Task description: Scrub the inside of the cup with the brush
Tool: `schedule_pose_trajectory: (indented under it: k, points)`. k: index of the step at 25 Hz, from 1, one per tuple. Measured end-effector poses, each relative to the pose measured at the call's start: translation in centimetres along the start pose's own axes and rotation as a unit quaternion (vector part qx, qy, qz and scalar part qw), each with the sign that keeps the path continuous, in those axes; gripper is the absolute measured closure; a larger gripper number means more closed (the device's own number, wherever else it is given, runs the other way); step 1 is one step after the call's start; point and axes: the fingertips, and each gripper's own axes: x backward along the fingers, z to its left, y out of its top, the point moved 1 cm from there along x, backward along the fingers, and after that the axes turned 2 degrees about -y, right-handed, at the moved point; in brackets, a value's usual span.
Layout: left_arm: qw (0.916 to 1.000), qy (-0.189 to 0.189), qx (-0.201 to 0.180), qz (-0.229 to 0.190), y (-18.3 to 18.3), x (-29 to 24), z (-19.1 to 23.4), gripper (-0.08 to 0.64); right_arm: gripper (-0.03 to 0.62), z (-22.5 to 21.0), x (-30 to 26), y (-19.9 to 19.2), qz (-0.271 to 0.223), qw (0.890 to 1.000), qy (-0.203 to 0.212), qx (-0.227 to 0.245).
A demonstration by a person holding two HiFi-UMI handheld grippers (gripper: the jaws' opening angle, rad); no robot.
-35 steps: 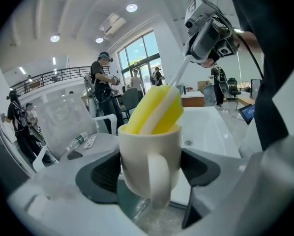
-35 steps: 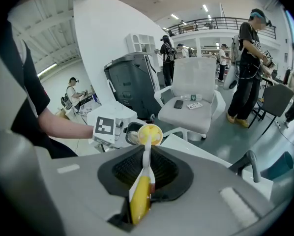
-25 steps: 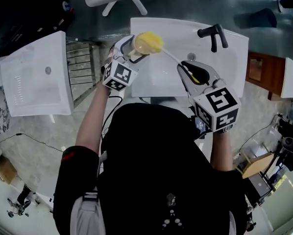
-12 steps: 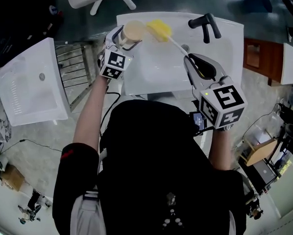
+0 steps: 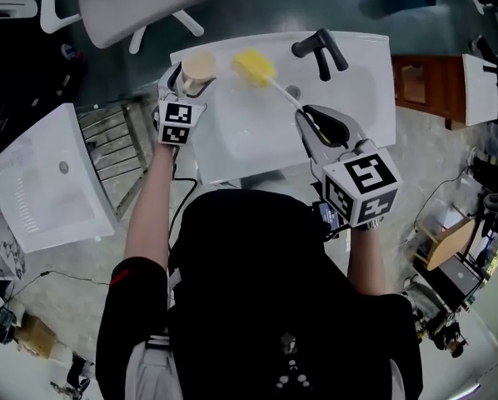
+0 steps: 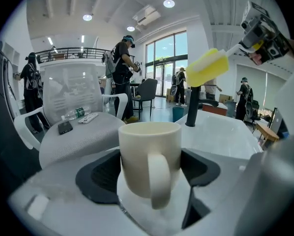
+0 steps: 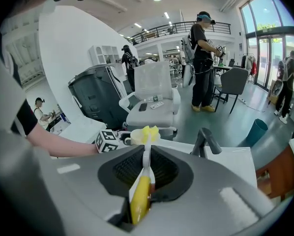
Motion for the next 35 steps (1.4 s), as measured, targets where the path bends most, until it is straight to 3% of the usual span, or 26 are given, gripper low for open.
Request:
schedule_pose_trajectory:
  k: [25,30,35]
  points:
    - [0.9999,0.012,0.007,-0.009,-1.8,-0.9,0.6,0.166,0.551,0.9,0.3,0.1,-0.011,0.999,-0.026,-0.028]
    - [0.9998,-0.001,-0.003,-0.019,-1.2,0.9,0.6,0.165,0.549,1.3,0.6,0.6,-0.025,0.998,-0.034,-0.038]
    - [0.9996,0.01,-0.007,-0.028,-1.1,4.8,1.4,0.164,0.549,2.3,0.6,0.7,-0.037,0.998,-0.031,-0.05]
